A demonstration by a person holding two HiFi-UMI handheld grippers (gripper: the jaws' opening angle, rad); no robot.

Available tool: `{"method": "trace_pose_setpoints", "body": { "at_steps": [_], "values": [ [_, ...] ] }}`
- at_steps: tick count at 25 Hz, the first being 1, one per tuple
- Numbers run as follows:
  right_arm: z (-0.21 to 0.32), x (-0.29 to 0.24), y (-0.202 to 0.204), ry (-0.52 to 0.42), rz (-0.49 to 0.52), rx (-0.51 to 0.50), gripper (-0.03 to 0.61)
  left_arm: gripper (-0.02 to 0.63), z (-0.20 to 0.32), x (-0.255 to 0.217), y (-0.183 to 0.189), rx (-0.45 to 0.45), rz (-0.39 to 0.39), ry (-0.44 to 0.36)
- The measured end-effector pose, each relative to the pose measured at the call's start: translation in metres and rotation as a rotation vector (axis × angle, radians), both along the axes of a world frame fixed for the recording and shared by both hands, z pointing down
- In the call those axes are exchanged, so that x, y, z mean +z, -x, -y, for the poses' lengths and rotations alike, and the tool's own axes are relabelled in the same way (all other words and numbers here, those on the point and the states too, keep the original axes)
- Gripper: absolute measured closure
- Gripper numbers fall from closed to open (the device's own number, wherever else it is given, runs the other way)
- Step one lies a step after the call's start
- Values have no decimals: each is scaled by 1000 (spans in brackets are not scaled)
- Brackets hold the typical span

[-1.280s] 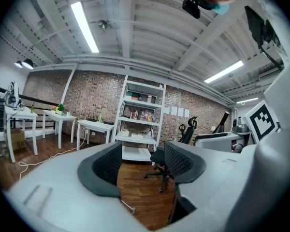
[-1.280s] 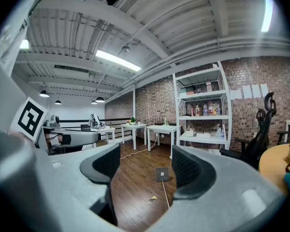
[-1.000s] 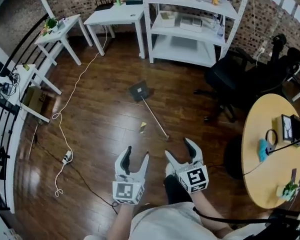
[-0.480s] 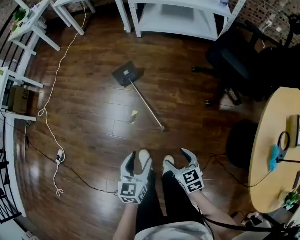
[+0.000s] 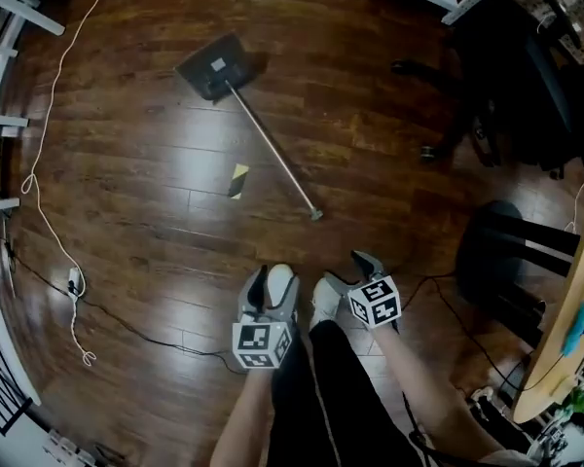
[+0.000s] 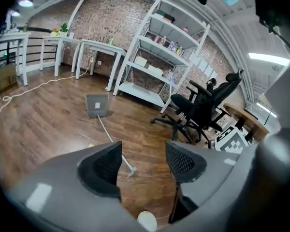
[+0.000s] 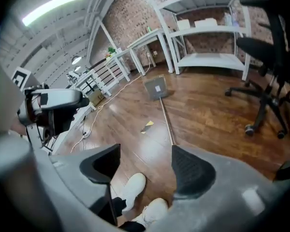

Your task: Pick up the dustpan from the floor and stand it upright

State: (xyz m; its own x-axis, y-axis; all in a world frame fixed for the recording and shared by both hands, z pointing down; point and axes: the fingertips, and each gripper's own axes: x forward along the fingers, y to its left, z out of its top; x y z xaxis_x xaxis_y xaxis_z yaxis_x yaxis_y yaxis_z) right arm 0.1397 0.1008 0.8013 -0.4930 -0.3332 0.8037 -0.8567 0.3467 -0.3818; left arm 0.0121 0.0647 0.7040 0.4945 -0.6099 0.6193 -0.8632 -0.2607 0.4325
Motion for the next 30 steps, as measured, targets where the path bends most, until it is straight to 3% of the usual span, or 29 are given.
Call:
{"method": "trace_pose_setpoints", "body": {
  "at_steps": [3,9,12,14,16,18,19,21,25,30],
  "values": [
    [8,71,6,83,14,38,258,308,7,70,8,11,18,24],
    [46,181,17,57,-92,-129,275,308,16,182,10,47,43,83],
    [56,228,8,66,-171,-125,275,312,1,213,7,92,39,129],
    [67,252,7,52,-196,-139,309,322,0,226,10,97,27,139],
    [74,269,14,21,-226,-228,364,324,0,232,17,66,13,148],
    [77,281,21,20,-259,-300,371,325,5,235,27,28,4,145],
    [78,285,22,33,-269,-303,373,327,8,235,32,12,2,141],
    [80,286,22,65,-272,-275,480,330,14,235,43,-11,1,143],
    [86,253,23,69,-258,-242,485,331,14,217,64,-36,13,165],
    [97,152,10,30,-262,-213,488,334,19,147,68,-38,21,144]
  ]
}}
